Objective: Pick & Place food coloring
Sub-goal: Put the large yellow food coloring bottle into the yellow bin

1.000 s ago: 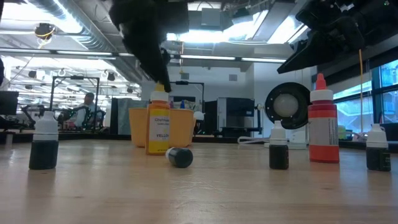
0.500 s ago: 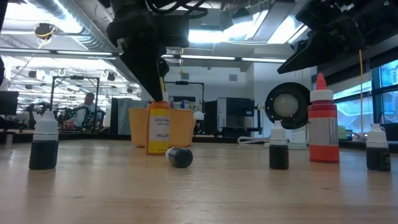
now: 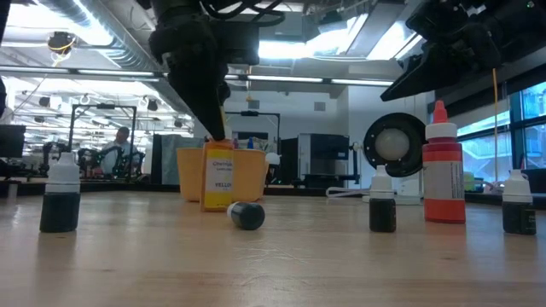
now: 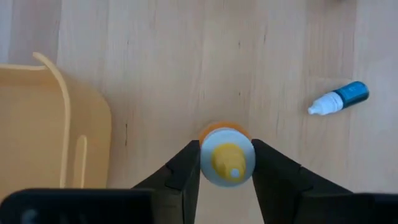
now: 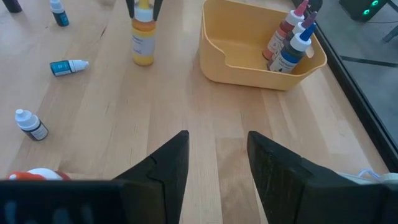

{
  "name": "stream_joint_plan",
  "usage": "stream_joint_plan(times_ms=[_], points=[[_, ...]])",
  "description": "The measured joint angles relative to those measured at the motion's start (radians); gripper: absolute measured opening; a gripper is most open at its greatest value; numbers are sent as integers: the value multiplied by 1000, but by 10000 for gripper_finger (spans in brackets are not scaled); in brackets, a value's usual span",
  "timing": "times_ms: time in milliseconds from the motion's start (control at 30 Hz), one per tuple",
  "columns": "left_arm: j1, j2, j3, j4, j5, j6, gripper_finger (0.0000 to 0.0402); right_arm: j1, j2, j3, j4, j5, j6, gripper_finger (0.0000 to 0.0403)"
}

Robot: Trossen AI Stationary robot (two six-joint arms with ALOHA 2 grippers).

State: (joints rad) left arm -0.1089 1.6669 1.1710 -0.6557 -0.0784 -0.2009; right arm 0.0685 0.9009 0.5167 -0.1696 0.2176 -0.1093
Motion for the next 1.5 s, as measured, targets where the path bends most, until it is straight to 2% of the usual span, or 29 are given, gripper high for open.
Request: stream_joint_plan(times_ms=[233, 333, 533, 633, 800, 967, 1500], points=[[11, -52, 98, -113, -17, -25, 114, 0, 0, 0, 0, 0, 0, 165], [30, -109, 124, -101, -18, -14, 114, 0, 0, 0, -15, 0, -2, 165], [115, -230, 121, -182, -121, -4, 114, 0, 0, 0, -21, 0, -4, 165], [179, -251, 90, -180, -132, 2, 114, 0, 0, 0, -20, 0, -4, 165], [282, -249, 3, -150, -131, 21, 114, 0, 0, 0, -19, 0, -4, 165], [360, -242, -76, 13, -126, 41, 114, 0, 0, 0, -15, 1, -5, 165], [484, -99, -101, 78, -130, 119, 118, 0, 0, 0, -14, 1, -8, 165]])
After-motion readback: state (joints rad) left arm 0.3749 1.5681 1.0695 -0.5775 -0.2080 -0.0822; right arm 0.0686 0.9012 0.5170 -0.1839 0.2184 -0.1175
